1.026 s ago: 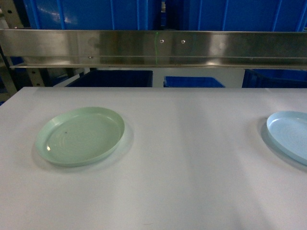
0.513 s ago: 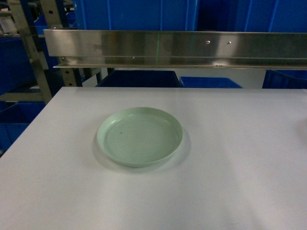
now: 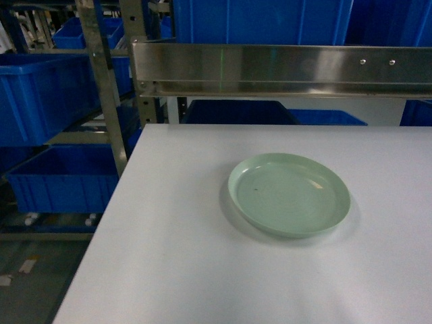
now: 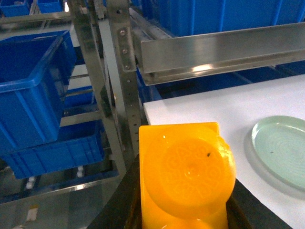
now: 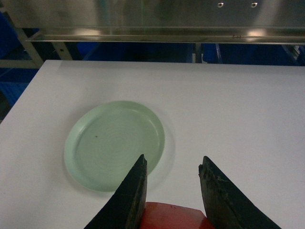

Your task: Sort and place red and yellow blocks in left bins

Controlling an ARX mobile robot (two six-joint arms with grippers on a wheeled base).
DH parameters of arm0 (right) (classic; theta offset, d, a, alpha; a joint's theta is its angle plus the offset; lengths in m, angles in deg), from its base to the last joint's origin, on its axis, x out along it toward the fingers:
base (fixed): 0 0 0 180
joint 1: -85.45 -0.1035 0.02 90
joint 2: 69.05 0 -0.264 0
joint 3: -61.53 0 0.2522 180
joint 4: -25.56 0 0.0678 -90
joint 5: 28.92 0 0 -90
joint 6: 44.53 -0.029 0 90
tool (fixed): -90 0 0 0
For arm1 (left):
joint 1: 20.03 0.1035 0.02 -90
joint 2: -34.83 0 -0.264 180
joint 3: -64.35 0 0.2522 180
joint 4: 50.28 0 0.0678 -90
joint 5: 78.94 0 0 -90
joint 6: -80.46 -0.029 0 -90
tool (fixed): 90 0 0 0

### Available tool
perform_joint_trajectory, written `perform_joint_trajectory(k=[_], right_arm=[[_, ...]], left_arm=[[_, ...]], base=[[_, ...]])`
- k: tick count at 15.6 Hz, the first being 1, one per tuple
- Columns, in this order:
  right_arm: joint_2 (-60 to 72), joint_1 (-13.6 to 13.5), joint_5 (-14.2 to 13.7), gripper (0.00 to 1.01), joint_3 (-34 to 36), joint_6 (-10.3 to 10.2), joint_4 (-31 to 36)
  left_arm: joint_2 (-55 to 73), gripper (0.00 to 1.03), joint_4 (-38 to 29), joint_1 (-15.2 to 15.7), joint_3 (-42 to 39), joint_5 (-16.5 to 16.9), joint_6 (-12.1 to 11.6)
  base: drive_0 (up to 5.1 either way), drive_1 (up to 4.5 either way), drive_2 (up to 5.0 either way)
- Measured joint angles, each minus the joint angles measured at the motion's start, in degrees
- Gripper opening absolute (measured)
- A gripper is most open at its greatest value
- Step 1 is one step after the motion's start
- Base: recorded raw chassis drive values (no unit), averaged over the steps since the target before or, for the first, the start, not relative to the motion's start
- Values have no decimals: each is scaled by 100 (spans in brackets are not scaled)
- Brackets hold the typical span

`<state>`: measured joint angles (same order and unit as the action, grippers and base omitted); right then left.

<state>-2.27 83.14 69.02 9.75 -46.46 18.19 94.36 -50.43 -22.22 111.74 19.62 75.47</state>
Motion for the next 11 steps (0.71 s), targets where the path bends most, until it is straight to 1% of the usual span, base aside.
perform_joint_trajectory(k=[11], right_arm=[[-9, 0, 2, 28, 2, 0, 2]], left_arm=[[11, 28, 4, 0, 0, 4, 0]], base=[[-503, 243, 243]])
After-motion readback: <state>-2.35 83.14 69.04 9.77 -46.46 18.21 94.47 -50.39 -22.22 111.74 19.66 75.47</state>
